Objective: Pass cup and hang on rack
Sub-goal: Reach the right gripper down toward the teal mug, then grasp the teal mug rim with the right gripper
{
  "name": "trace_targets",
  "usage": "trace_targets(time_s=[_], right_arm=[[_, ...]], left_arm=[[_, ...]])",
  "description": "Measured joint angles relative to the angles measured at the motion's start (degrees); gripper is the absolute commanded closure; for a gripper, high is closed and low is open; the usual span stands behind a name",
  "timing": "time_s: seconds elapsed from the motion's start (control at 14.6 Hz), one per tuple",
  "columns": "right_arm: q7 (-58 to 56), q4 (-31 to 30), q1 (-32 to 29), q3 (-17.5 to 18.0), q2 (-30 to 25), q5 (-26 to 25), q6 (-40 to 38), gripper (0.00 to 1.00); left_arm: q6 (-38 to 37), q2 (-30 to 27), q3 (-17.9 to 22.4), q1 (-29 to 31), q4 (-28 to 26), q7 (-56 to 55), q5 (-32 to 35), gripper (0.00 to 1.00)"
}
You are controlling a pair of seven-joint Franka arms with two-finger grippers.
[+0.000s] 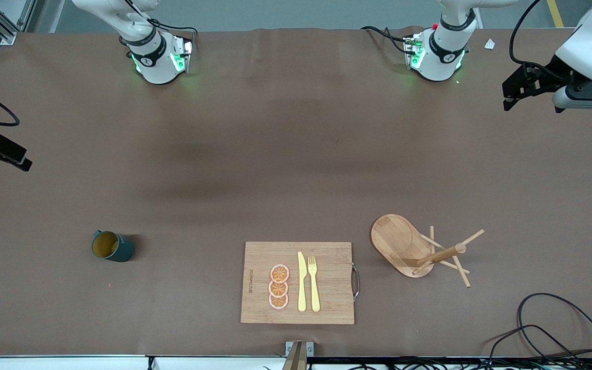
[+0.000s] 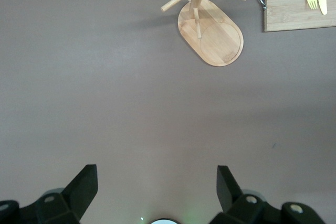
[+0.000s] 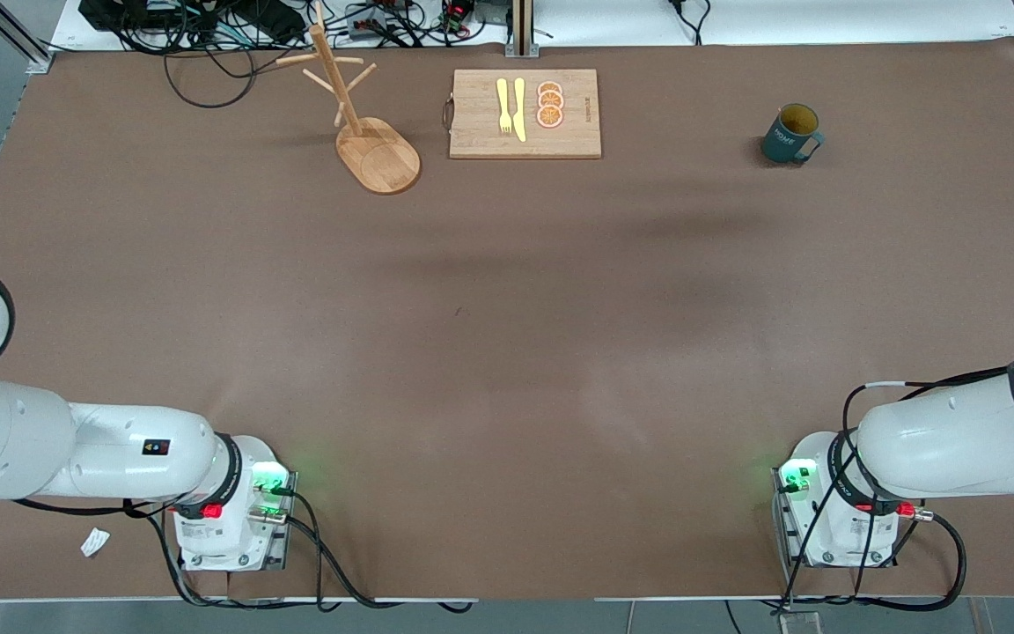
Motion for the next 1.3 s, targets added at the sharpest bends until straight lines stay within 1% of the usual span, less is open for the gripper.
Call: trace_targets(time_s=[0.75, 0.89, 1.09, 1.3], right_arm=[[0.0, -0.6, 0.0, 0.0, 0.7, 0.1, 0.8, 0.0], [0.0, -1.7, 0.4, 0.3, 4.3, 0.0, 2.8, 0.0], [0.0, -2.2, 1.0, 0.6, 11.7, 0.0, 9.4, 0.0], [0.0, -2.5, 1.3, 0.7, 19.5, 0.0, 12.5, 0.0]], left_arm=[[0.0, 0.5, 0.0, 0.0, 0.6, 0.0, 0.0, 0.0], [0.0, 0.6, 0.0, 0.0, 0.6, 0.0, 0.0, 0.0], [0.0, 0.7, 0.0, 0.0, 0.6, 0.0, 0.0, 0.0], [0.0, 1.0, 0.0, -0.1, 0.7, 0.0, 0.0, 0.0]])
